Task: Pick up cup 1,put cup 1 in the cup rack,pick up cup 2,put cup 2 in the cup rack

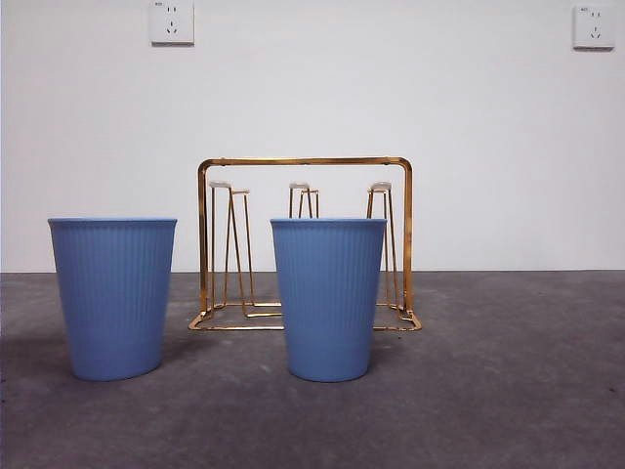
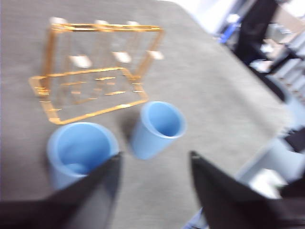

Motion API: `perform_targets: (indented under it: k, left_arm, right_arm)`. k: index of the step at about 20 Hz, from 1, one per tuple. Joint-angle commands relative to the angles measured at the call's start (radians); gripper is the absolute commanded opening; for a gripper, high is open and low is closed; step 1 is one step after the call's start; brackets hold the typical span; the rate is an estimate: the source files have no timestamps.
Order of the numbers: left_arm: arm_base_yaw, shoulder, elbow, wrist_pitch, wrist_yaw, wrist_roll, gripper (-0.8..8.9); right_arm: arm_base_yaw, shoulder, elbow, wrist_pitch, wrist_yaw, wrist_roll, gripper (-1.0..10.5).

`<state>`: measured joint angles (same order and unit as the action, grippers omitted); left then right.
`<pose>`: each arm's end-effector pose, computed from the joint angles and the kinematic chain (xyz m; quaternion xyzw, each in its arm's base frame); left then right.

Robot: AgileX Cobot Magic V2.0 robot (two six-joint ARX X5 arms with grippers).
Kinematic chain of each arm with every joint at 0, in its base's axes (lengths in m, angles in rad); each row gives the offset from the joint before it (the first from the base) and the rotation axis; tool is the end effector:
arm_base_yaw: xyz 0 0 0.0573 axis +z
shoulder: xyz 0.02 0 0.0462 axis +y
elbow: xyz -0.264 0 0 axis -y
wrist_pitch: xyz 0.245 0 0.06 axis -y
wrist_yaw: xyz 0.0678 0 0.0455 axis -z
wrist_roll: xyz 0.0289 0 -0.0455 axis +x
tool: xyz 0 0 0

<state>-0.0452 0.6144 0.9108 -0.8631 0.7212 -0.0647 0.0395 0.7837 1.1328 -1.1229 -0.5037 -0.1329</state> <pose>0.0956 -0.0234 0.3366 -0.1215 0.2752 -0.3503 0.8870 0.1087 0.0183 0.3650 0.0274 0.3499 0.2723 0.8959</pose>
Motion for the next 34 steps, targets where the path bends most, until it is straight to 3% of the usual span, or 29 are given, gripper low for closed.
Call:
perform_targets:
  k: [1, 6, 10, 18, 27, 31, 34]
  left_arm:
    - [-0.003, 0.025, 0.002, 0.023, 0.074, -0.031, 6.64]
    - [-0.025, 0.056, 0.003, 0.079, 0.153, -0.076, 6.63]
    - [-0.053, 0.068, 0.004, 0.113, 0.194, -0.116, 6.6]
    - [-0.087, 0.073, 0.008, 0.148, 0.203, -0.146, 6.6]
    - [-0.115, 0.073, 0.008, 0.146, 0.203, -0.16, 6.6]
    - [-0.121, 0.073, 0.008, 0.146, 0.203, -0.164, 6.6]
    - [-0.121, 0.073, 0.008, 0.146, 0.203, -0.167, 6.6]
  right_arm:
    - [0.001, 0.013, 0.007, 0.012, -0.032, 0.036, 5.8]
    - [0.05, 0.097, 0.056, 0.024, -0.077, 0.063, 5.7]
    - [0.183, 0.248, 0.134, 0.059, -0.052, 0.109, 5.7]
    - [0.507, 0.652, 0.232, 0.187, 0.257, 0.215, 5.7]
    - [0.577, 0.962, 0.232, 0.281, 0.365, 0.272, 5.5]
    - [0.577, 1.031, 0.232, 0.287, 0.363, 0.271, 2.9]
    - [0.578, 1.04, 0.232, 0.307, 0.362, 0.252, 0.0]
